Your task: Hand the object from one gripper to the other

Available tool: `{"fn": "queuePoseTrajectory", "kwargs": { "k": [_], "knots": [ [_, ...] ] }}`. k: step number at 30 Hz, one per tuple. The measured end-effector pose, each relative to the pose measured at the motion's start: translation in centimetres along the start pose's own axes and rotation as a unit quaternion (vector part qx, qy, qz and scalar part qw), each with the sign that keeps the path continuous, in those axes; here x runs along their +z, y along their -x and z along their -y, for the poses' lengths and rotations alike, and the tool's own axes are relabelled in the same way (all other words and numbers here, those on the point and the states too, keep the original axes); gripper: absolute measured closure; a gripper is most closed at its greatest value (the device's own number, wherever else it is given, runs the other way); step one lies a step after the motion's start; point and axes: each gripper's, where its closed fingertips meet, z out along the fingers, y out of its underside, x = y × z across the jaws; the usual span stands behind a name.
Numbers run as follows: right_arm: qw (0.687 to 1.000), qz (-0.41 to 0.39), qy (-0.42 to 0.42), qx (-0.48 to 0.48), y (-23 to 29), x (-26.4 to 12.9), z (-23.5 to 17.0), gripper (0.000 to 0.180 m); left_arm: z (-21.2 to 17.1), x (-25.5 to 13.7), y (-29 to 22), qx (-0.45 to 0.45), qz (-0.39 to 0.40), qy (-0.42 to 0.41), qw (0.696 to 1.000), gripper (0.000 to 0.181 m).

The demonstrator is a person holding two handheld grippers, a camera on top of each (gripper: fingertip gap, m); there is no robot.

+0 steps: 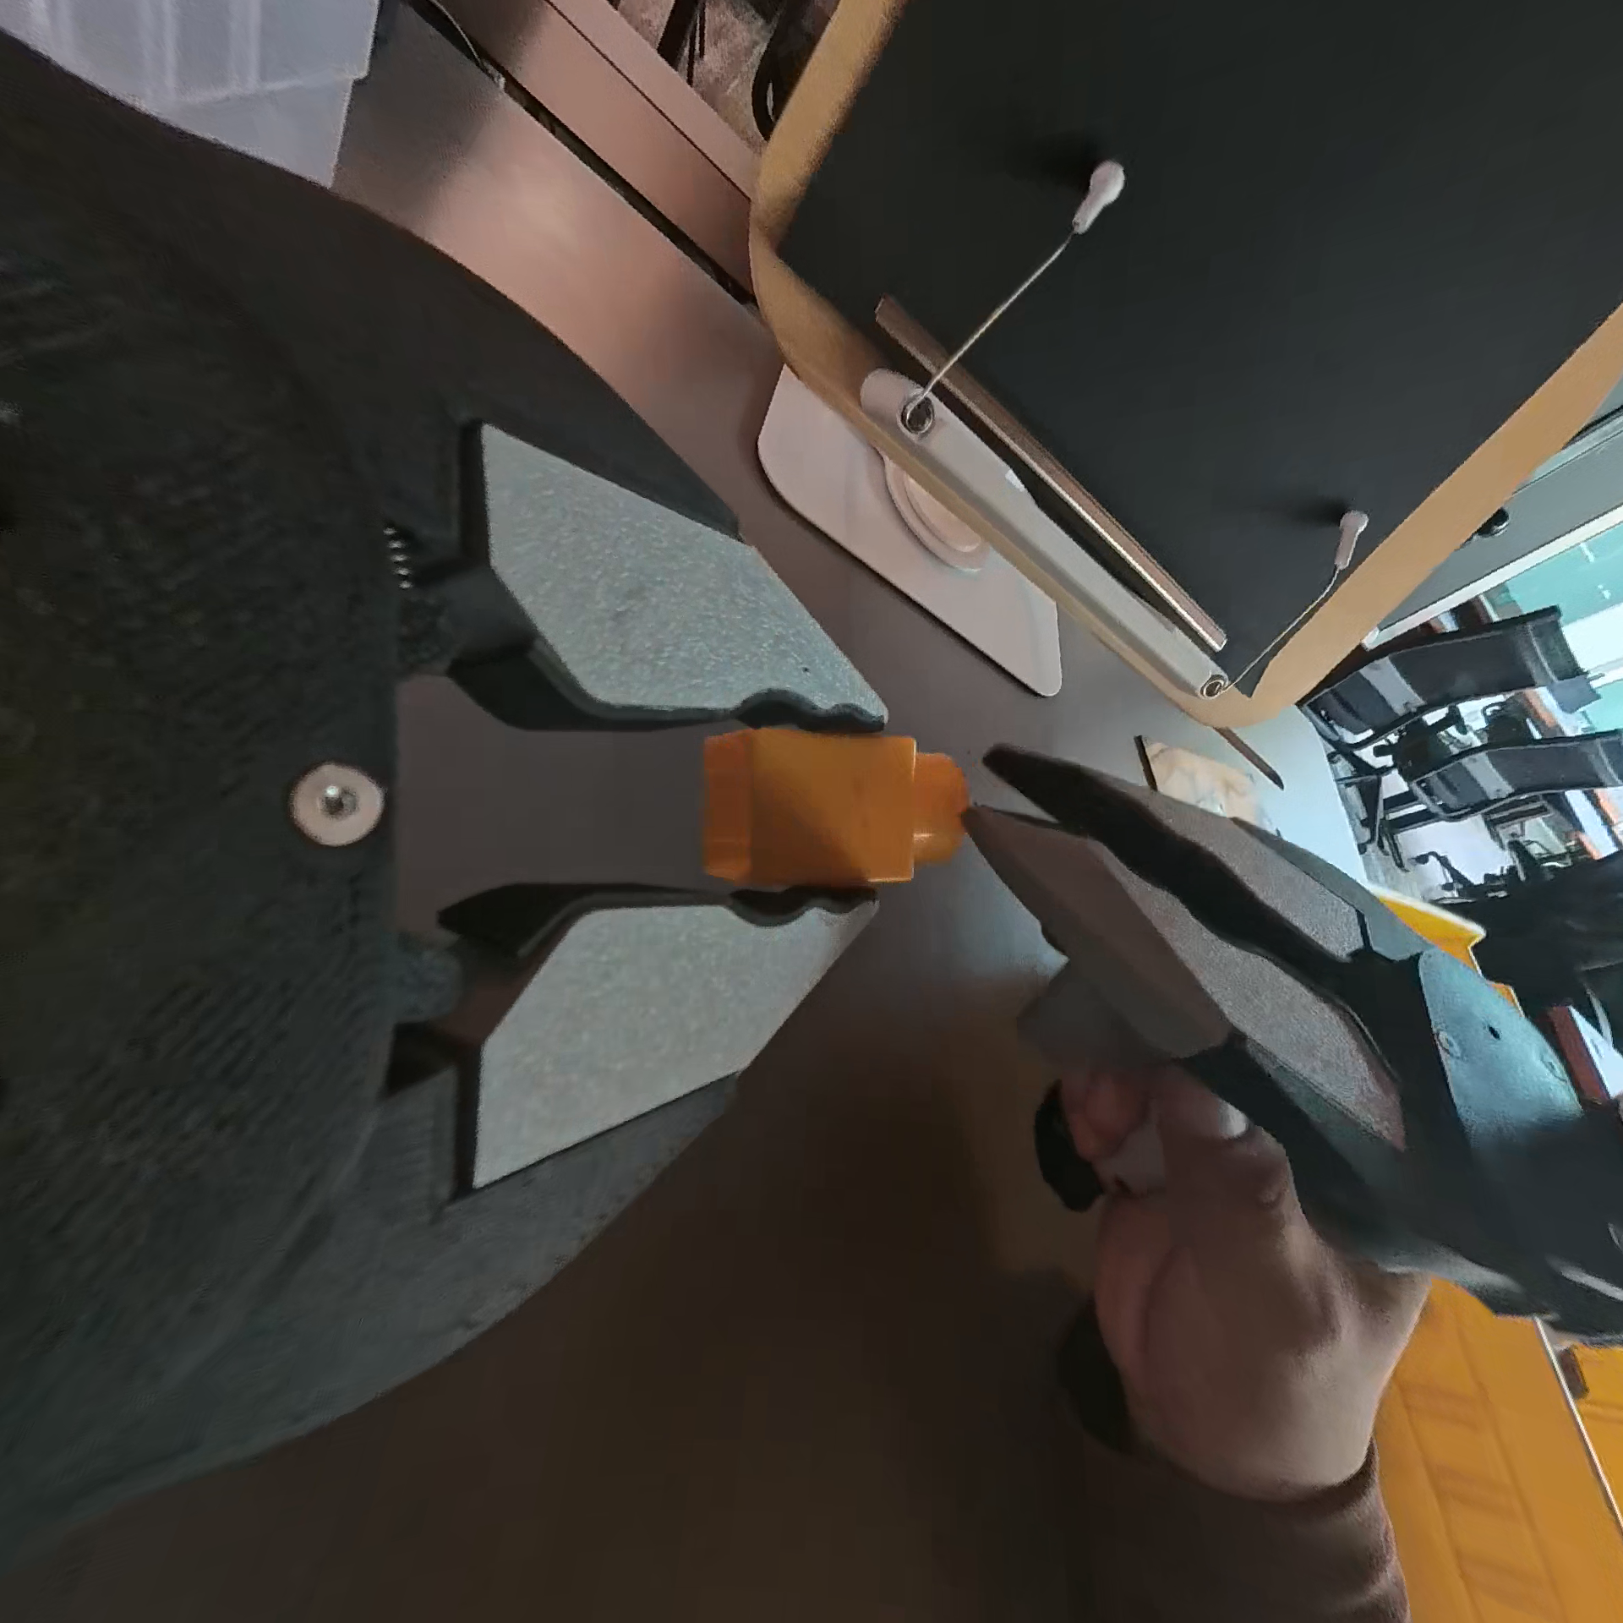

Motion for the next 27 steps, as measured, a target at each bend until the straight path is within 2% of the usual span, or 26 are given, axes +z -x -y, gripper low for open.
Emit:
{"fn": "queuePoseTrajectory", "kwargs": {
  "k": [7,11,15,17,19,21,27],
  "knots": [
    [0.996,0.031,-0.038,0.078,-0.5,-0.7,0.9,0.145,0.4,-0.1,0.0,0.013,0.008,-0.009,1.0,0.15],
    [0.993,0.021,-0.04,0.108,-1.3,-0.6,0.6,0.129,1.6,-0.8,0.5,0.029,0.032,-0.04,0.998,0.15],
    [0.988,0.064,-0.05,0.133,-0.1,-0.1,0.7,0.124,2.3,-1.3,0.9,0.024,0.039,-0.061,0.997,0.15],
    [0.982,0.098,-0.057,0.152,0.8,0.2,0.9,0.128,2.2,-1.2,0.8,0.022,0.035,-0.061,0.997,0.15],
    [0.977,0.122,-0.056,0.164,1.4,0.3,0.8,0.148,2.1,-1.1,0.4,0.029,0.028,-0.059,0.997,0.15],
    [0.976,0.12,-0.055,0.172,1.3,0.2,0.7,0.153,1.9,-0.9,0.3,0.038,0.029,-0.051,0.998,0.15],
    [0.989,0.09,-0.047,0.108,1.2,0.1,1.0,0.155,-0.1,-0.1,0.4,0.013,0.019,-0.003,1.0,0.15]
  ]
}}
